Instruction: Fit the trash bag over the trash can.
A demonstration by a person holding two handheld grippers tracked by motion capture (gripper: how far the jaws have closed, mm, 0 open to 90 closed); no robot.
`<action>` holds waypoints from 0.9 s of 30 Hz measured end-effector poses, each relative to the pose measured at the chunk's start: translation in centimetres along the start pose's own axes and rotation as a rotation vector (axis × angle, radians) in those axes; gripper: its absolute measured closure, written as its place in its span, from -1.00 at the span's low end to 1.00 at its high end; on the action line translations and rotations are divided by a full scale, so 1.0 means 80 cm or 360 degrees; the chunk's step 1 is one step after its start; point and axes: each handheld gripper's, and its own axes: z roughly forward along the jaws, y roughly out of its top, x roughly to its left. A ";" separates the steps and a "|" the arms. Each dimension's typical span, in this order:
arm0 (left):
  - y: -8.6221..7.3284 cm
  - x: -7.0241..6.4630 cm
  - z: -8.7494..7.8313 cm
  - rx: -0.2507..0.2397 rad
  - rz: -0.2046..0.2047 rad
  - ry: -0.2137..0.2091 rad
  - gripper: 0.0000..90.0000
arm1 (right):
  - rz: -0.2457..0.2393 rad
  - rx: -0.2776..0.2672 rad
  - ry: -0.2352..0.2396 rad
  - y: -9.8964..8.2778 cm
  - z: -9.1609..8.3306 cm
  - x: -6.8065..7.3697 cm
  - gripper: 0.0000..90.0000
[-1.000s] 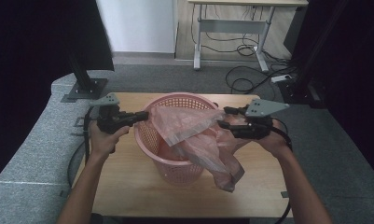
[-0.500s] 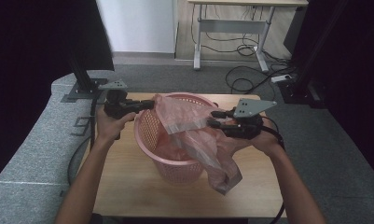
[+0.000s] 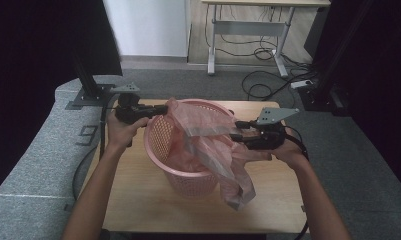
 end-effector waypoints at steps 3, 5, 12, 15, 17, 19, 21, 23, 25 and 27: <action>-0.001 0.001 0.002 0.0002 -0.0007 0.0001 0.96 | 0.0002 0.0027 -0.0017 0.002 0.005 0.004 0.71; -0.002 -0.001 0.002 -0.0010 -0.0005 0.0008 0.91 | -0.0023 0.0040 -0.0025 0.005 0.007 0.010 0.88; -0.012 -0.008 -0.019 -0.0103 0.0041 0.0010 0.33 | -0.0018 0.0037 -0.0067 0.008 0.007 0.017 0.98; -0.018 -0.011 -0.035 -0.0134 0.0064 0.0020 0.08 | 0.0007 0.0040 -0.0088 0.005 0.004 0.015 0.98; -0.022 -0.016 -0.046 -0.0131 0.0099 0.0029 -0.10 | 0.0022 0.0038 -0.0098 0.002 0.002 0.015 0.98; -0.028 -0.022 -0.056 -0.0136 0.0116 0.0022 -0.17 | 0.0029 0.0035 -0.0098 0.000 0.001 0.015 0.98; -0.034 -0.030 -0.062 -0.0131 0.0125 0.0015 -0.19 | 0.0038 0.0023 -0.0098 -0.001 0.000 0.015 0.98; -0.039 -0.040 -0.064 -0.0103 0.0144 -0.0007 -0.22 | 0.0037 0.0020 -0.0099 -0.002 -0.001 0.016 0.98; -0.045 -0.049 -0.063 -0.0096 0.0147 -0.0027 -0.27 | 0.0036 0.0017 -0.0102 -0.002 0.000 0.016 0.98; -0.050 -0.058 -0.060 -0.0089 0.0144 -0.0056 -0.32 | 0.0039 0.0014 -0.0104 -0.002 0.000 0.017 0.98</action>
